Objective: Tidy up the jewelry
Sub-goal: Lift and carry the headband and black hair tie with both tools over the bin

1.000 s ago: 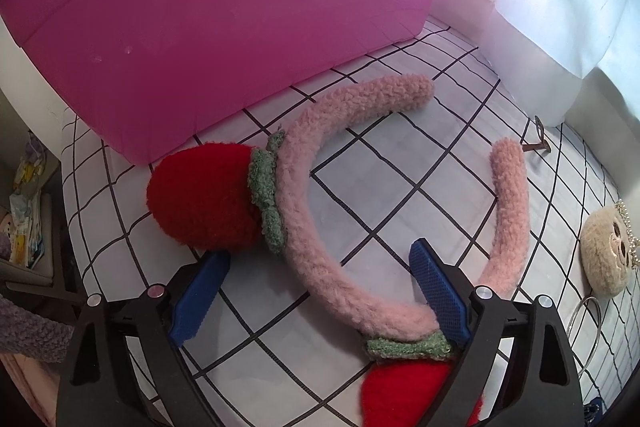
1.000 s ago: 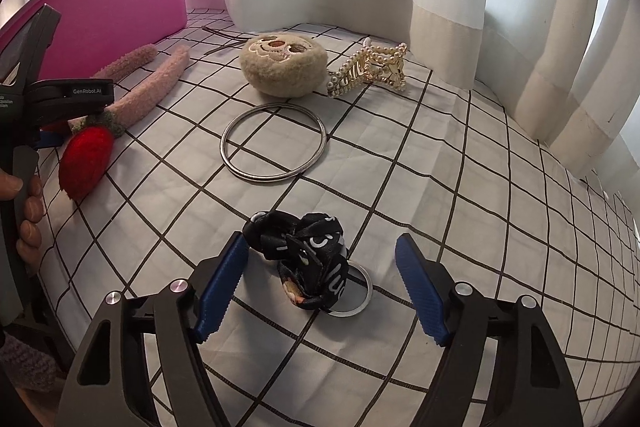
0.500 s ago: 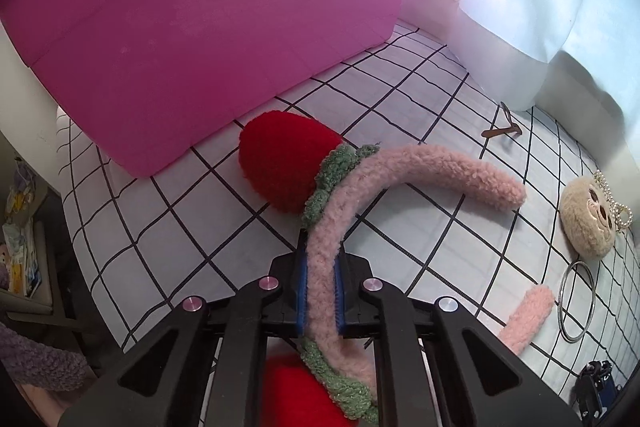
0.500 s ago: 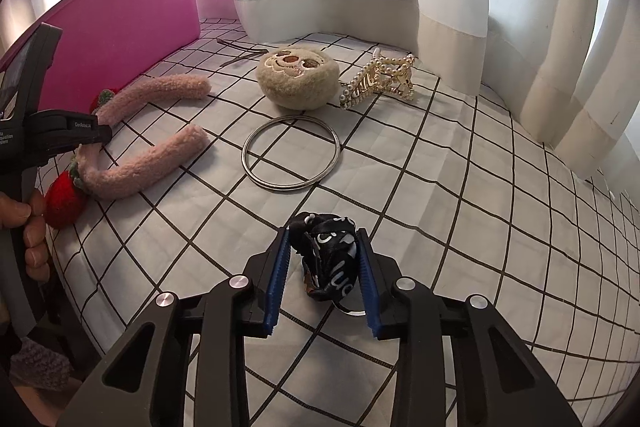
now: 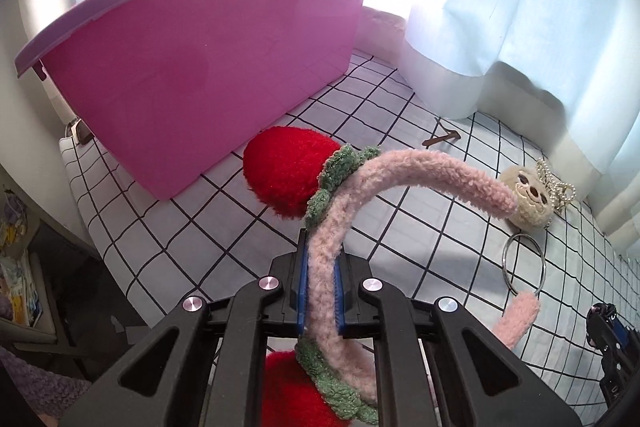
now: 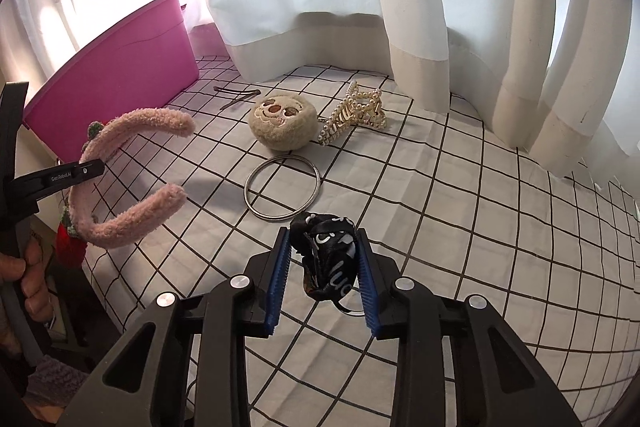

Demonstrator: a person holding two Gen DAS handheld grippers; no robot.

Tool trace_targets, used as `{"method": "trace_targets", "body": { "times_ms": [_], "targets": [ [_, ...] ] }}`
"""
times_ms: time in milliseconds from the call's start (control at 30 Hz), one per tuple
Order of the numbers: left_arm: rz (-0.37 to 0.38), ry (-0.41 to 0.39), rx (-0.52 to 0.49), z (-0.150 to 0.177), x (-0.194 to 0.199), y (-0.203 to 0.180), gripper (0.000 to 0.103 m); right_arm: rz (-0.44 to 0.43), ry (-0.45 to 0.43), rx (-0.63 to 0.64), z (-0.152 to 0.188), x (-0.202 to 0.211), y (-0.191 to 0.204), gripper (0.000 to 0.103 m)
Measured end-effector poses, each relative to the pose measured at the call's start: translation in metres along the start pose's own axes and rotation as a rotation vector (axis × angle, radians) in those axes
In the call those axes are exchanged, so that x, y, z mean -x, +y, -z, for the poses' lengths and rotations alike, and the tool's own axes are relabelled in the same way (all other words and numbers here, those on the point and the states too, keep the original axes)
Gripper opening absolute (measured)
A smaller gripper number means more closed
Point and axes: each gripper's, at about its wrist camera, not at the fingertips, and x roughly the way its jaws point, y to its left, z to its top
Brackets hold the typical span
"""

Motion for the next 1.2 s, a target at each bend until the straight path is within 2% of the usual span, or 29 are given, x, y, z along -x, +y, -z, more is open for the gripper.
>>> {"method": "trace_targets", "body": {
  "times_ms": [267, 500, 700, 967, 1200],
  "targets": [
    [0.064, -0.063, -0.023, -0.014, 0.060, 0.002, 0.010, -0.022, -0.072, 0.004, -0.026, 0.047, 0.000, 0.031],
    [0.106, -0.191, -0.009, -0.056, 0.117, 0.012, 0.010, -0.061, -0.171, 0.059, -0.068, 0.080, 0.024, 0.031],
    [0.087, -0.275, 0.031, -0.099, 0.150, 0.054, 0.010, -0.152, -0.247, 0.122, -0.118, 0.087, 0.066, 0.031],
    [-0.028, -0.329, 0.074, -0.153, 0.148, 0.131, 0.010, -0.309, -0.289, 0.203, -0.200, 0.062, 0.151, 0.031],
    [-0.101, -0.286, 0.070, -0.192, 0.107, 0.178, 0.010, -0.408, -0.238, 0.263, -0.267, 0.016, 0.228, 0.031]
  ]
}}
